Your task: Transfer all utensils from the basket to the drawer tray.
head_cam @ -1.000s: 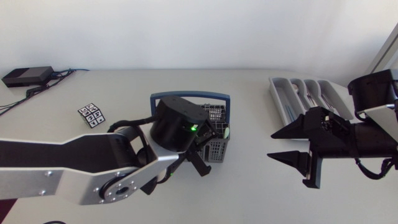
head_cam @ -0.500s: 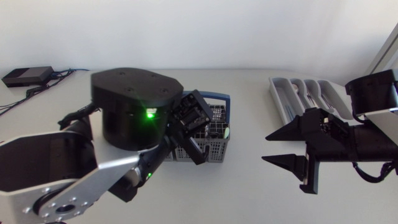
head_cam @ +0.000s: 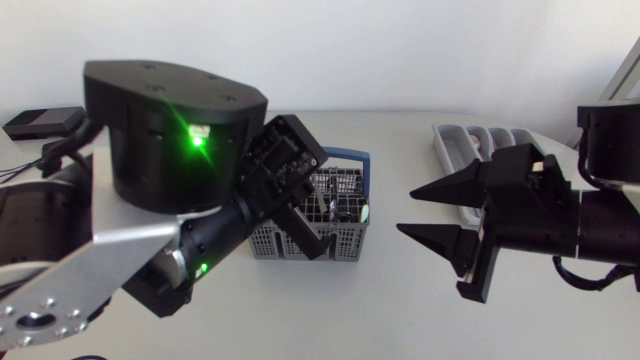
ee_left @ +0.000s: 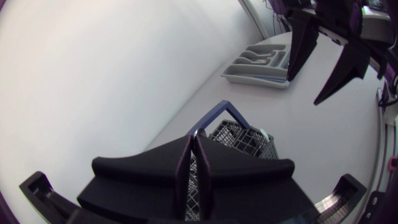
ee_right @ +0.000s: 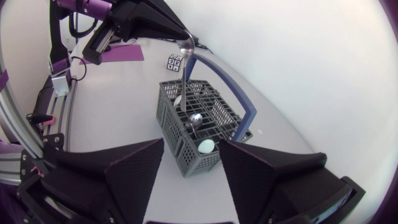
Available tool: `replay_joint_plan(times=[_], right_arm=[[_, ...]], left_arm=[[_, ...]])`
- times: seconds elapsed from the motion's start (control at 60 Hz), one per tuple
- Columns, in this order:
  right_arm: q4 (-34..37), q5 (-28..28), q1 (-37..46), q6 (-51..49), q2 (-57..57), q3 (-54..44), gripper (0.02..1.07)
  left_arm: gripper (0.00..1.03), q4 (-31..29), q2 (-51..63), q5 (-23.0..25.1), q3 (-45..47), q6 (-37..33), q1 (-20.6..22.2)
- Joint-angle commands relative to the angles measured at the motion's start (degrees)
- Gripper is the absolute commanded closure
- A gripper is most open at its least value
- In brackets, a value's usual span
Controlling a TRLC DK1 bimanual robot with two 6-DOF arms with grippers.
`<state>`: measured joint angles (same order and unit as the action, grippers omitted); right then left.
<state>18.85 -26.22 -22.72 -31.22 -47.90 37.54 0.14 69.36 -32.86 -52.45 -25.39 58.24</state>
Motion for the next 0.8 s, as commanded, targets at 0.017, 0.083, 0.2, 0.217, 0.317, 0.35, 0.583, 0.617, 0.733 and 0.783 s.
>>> replay_joint_plan(times=[0.017, 0.083, 0.2, 0.217, 0.317, 0.35, 0.583, 0.617, 0.733, 0.783], right_arm=[[-3.29, 3.54, -4.61, 5.56, -0.09, -1.33, 0.41], [-5.49, 6.62, -8.04, 7.49, -1.23, -1.42, 0.41], [-9.18, 9.61, -11.91, 11.18, -4.04, -0.63, 0.41], [-9.89, 10.4, -12.52, 11.54, -4.57, -0.54, 0.41], [-11.56, 14.0, -15.51, 12.94, -7.56, 1.13, 0.42], [-12.52, 15.14, -16.3, 13.47, -8.7, 1.66, 0.42], [-17.18, 19.54, -20.17, 15.31, -14.68, 4.3, 0.57], [-17.71, 19.89, -20.43, 15.31, -15.56, 4.65, 0.6], [-18.32, 20.42, -20.43, 15.4, -17.75, 5.88, 0.64], [-18.85, 20.68, -20.35, 15.4, -18.28, 6.32, 0.66]], left_arm=[[1.0, -2.08, 0.42, 2.36, -3.98, 5.26, -1.37], [1.0, -4.27, 0.77, 4.65, -5.21, 7.72, -2.25], [1.0, -7.0, 1.65, 9.04, -6.79, 11.32, -4.45], [1.0, -7.17, 1.74, 9.31, -6.88, 11.68, -4.62], [1.0, -9.37, 2.0, 12.82, -7.94, 13.87, -5.86], [1.0, -9.9, 2.09, 13.7, -8.29, 14.31, -5.94], [1.0, -13.06, 3.06, 20.03, -10.31, 17.56, -7.88], [1.0, -13.33, 3.15, 20.82, -10.57, 18.0, -8.23], [1.0, -14.2, 3.23, 22.84, -11.1, 18.71, -8.76], [1.0, -14.38, 3.23, 23.28, -11.19, 18.8, -8.76]])
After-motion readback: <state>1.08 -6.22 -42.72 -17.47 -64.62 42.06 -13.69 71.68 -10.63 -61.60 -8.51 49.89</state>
